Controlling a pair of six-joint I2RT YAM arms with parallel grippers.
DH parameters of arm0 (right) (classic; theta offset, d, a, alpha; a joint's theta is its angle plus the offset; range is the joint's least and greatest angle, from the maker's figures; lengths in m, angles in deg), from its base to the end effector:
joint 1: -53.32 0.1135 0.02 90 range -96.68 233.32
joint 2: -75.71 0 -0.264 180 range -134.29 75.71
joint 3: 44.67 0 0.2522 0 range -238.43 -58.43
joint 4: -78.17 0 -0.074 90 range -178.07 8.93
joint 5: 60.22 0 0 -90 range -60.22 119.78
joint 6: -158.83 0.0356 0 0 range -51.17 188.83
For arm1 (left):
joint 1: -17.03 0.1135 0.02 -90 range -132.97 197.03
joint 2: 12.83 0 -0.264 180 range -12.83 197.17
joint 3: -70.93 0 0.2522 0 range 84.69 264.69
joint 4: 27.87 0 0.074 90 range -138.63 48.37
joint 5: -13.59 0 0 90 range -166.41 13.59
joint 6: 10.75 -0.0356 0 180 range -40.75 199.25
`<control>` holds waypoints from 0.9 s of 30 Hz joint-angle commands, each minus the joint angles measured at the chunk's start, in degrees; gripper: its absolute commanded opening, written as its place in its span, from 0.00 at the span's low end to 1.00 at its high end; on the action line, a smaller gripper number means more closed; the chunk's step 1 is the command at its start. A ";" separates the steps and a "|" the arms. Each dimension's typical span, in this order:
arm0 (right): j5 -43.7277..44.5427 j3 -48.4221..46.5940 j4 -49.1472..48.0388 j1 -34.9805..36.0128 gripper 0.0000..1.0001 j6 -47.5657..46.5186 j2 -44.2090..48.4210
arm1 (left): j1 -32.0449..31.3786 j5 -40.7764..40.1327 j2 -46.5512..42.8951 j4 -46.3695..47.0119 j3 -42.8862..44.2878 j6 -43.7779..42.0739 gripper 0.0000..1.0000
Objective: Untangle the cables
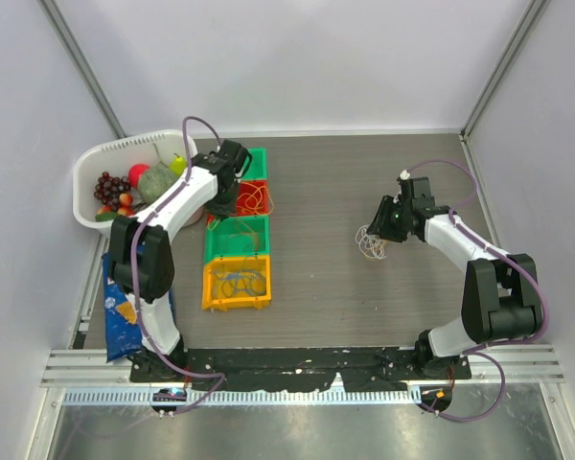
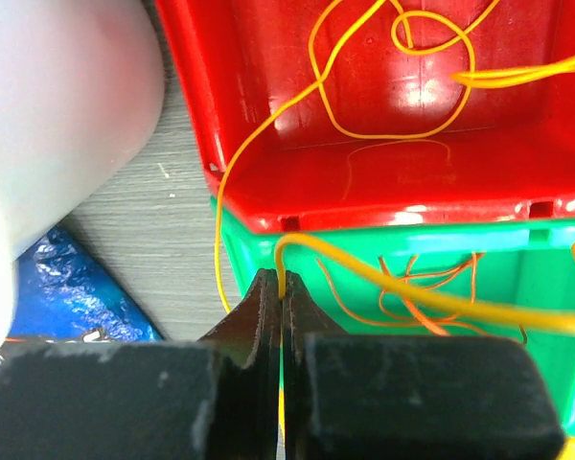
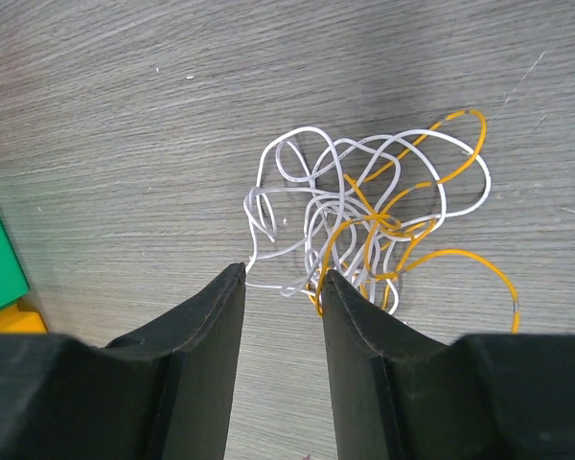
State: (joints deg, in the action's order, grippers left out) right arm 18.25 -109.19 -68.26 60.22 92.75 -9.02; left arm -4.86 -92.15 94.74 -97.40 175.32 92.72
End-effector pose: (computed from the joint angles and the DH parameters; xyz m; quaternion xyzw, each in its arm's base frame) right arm 0.2938 0.0427 0.2014 0.1091 0.9399 0.1742 0.2728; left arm 0.3596 -0.1341 0.2478 0.0514 0.9782 0.0838 0.1830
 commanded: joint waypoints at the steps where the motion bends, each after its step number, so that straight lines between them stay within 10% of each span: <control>1: -0.33 -0.12 -1.00 -0.04 0.43 0.25 1.32 | 0.00 -1.74 -8.42 3.74 -0.46 -0.03 0.04; 16: -0.42 0.40 -1.00 0.22 0.43 0.25 2.55 | 1.06 4.23 -11.06 9.79 -0.80 -2.23 0.56; 23: -1.47 0.23 -1.09 0.49 0.43 0.51 2.20 | 0.80 22.31 -7.30 14.36 1.65 -1.61 0.88; 27: -5.77 -2.67 -1.00 2.06 0.44 -1.59 1.67 | -1.40 25.07 -4.04 18.59 3.14 -1.96 0.81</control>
State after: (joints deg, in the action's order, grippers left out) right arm 17.05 -108.84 -68.28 60.61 92.82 -9.02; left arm -4.38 -75.17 88.03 -85.49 175.54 91.06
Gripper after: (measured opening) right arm 0.433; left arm 0.855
